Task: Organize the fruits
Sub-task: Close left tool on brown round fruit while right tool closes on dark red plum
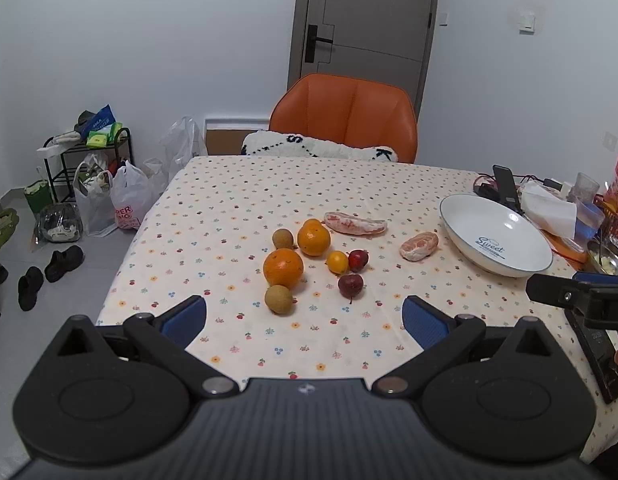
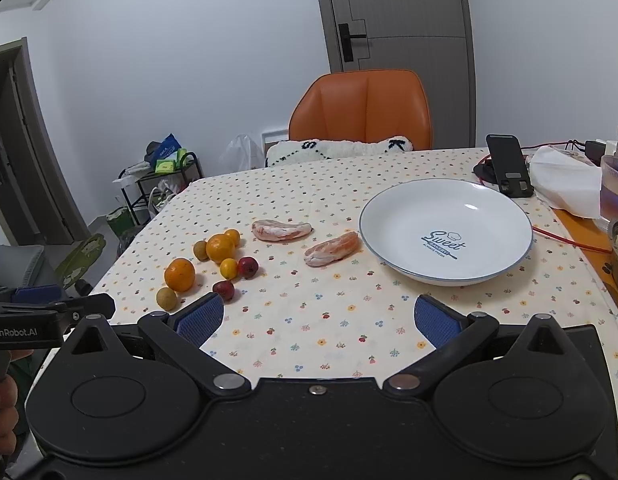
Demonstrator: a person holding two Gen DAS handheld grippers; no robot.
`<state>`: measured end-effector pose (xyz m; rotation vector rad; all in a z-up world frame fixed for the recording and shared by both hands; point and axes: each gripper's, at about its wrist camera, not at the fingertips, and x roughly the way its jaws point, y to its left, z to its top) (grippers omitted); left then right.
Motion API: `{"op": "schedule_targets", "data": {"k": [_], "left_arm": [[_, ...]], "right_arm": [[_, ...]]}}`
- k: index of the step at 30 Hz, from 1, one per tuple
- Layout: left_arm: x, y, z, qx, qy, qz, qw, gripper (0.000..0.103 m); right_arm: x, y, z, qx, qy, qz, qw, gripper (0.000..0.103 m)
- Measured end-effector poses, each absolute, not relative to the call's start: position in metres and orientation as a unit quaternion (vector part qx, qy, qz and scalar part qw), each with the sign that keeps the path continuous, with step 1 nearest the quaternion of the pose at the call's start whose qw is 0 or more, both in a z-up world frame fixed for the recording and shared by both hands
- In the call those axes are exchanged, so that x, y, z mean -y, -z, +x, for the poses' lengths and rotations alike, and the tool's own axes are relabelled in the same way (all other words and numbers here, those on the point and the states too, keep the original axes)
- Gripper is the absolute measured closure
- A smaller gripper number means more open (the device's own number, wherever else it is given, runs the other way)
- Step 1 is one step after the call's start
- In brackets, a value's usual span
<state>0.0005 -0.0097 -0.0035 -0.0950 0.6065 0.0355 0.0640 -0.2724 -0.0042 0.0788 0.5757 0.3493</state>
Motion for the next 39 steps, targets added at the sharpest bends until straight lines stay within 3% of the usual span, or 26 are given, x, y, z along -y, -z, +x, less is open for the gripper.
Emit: {"op": "schedule_targets", "data": {"k": [25,33,39], "left_arm": [[-0.001,0.033,0.045,-0.292,-0.024,-0.075,0.953,0.003],[-0.004,0.045,0.063,-0.3,-0.02,-0.075,0.951,0.018],[-0.007,0.053,0.075,-0.312,-0.02,-0.081,0.946,0.031]], "right_arm": [[0.265,0.033,0.117,-0.312,-0.202,0.047,0.927,0.0],[0.249,0.037,0.126,-0.304,-0.246,0.036,0.92,0.0],[0.241,0.04,0.137,-0.309,-0.268,0.041,0.912,0.012]]}}
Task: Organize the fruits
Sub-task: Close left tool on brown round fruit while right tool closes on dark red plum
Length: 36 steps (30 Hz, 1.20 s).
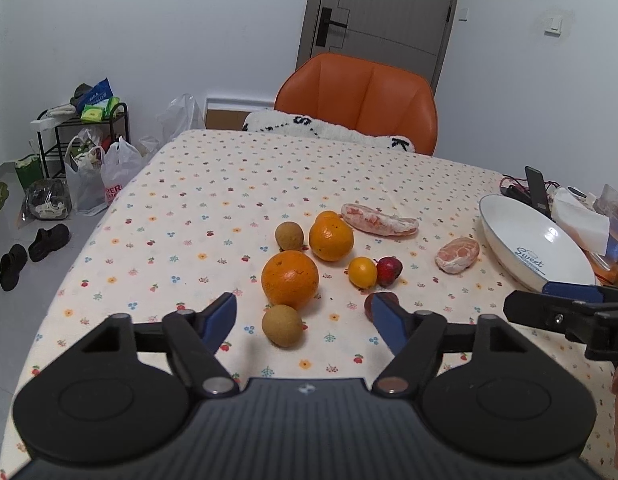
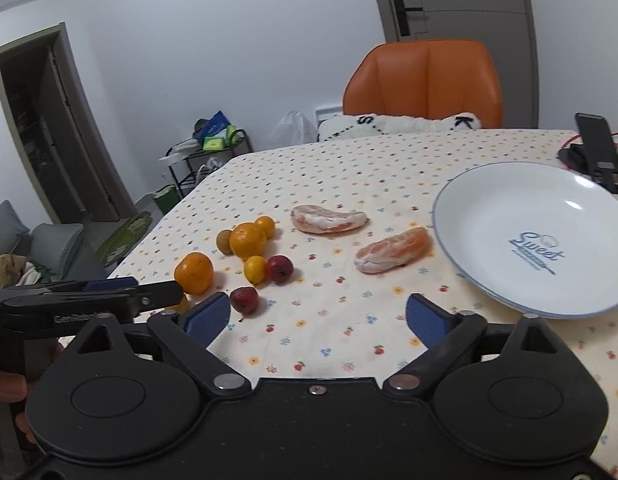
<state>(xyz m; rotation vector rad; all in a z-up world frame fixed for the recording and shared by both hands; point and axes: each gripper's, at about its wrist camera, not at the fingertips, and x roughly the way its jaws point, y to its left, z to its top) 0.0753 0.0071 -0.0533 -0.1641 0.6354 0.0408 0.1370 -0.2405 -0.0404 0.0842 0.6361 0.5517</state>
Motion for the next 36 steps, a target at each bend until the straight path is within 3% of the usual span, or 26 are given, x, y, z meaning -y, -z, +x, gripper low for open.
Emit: {"op": "schedule_targets", "data": {"k": [12,14,16,19,31,33,36], "left_arm": [[-0.013,0.069,0.091,-0.332,-0.019,-0.081,0.939,0.045],[-0.015,0.073,0.094,-0.34,-0.018,-0.085,0.936,0.051],[-0.018,0.077,0.096,-0.35,-0.013,-0.09,0.932,0.065],[-0.019,0.077,0.096,-0.35,-0.008,-0.087,0.933,0.078],[-0.029,0.066,0.091,-0.34,0.003,-0.093,0.936,0.079],[-0.031,0.065,0.09,-0.338,0.004,-0.095,0.937,0.079],[-0.033,0.065,0.089,-0.335,0.006,-0.1,0.937,0.079]], "right_arm": [[0.218,0.053,0.157,-0.335,-0.309,0.052,0.889,0.036],[0.213,0.055,0.16,-0.338,-0.312,0.05,0.886,0.038],[0.208,0.056,0.164,-0.341,-0.316,0.049,0.884,0.039],[0.2,0.059,0.168,-0.348,-0.325,0.05,0.878,0.044],[0.172,0.068,0.179,-0.366,-0.341,0.04,0.865,0.058],[0.168,0.071,0.181,-0.368,-0.342,0.038,0.864,0.063],[0.165,0.074,0.182,-0.363,-0.344,0.034,0.865,0.08]]}}
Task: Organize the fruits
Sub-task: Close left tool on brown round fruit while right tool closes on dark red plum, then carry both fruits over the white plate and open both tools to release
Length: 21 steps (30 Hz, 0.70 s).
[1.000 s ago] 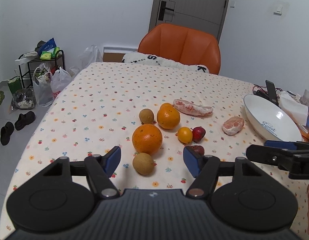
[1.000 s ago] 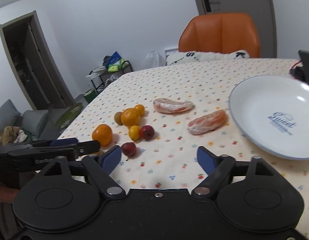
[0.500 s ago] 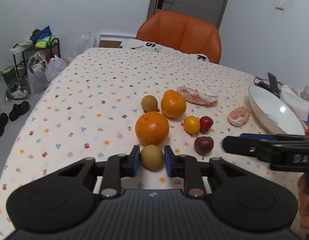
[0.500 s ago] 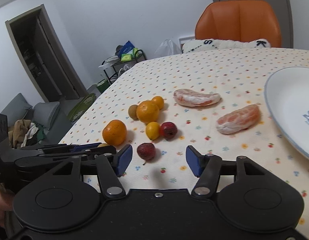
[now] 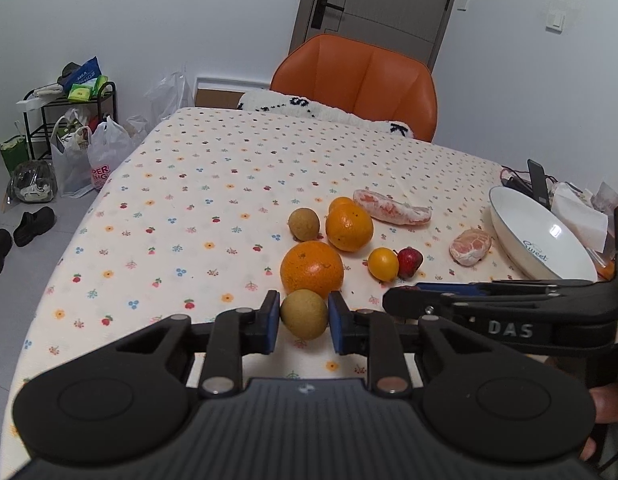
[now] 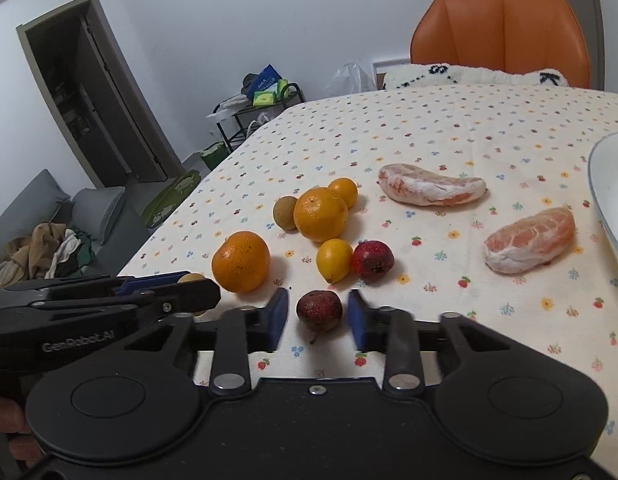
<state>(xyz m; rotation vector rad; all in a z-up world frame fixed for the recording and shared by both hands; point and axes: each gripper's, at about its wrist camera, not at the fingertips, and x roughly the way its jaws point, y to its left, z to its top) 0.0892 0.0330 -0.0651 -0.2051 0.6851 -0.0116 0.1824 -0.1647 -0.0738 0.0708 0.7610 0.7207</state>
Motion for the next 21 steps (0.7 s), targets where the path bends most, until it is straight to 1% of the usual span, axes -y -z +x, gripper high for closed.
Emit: {"op": "schedule_targets", "data": {"k": [8,21], "left_arm": [[-0.027,0.057,0.087,-0.328,0.016,-0.101,0.939,0.079],[0.012,0.043,0.091,-0.315,0.041,-0.079,0.945,0.079]], "right_arm": [[0.18,0.067,0.176,-0.356,-0.343,0.058,0.867,0.08],[0.229,0.043,0.165,-0.31,-0.318,0.081,0.892,0.08]]}}
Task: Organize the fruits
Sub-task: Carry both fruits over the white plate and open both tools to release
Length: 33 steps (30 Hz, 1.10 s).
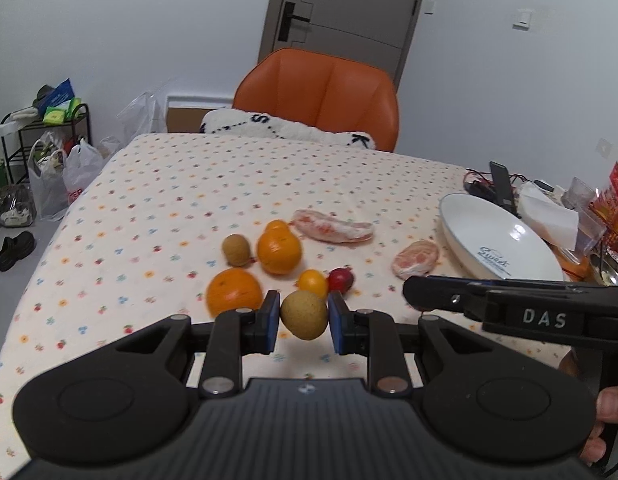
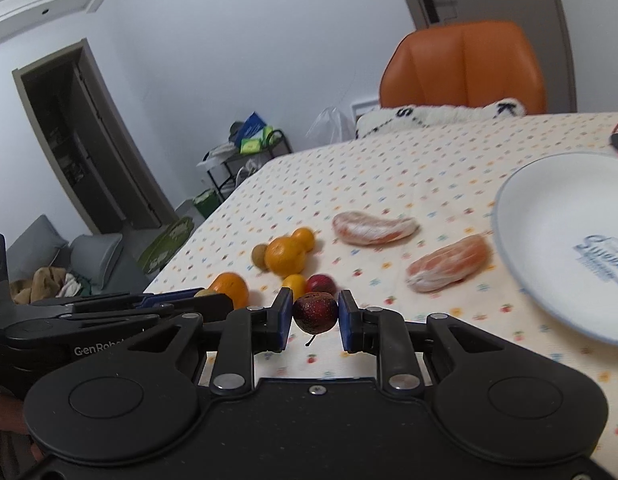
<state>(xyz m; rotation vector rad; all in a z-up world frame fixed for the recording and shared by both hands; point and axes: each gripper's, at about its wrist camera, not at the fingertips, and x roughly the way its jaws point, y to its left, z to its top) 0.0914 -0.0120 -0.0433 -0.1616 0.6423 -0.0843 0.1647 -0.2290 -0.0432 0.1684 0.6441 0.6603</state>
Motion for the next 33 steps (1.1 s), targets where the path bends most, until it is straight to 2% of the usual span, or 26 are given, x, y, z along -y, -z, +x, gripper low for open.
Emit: {"op": "schedule_targets", "data": {"k": [33], "left_arm": [[0.12,0.035,0.144,-0.305,0.115,-0.049,0.944,0.079]], "right_arm": [[0.346,0.041,0.164,-0.273,-0.206,0.12,0.932,0.08]]}}
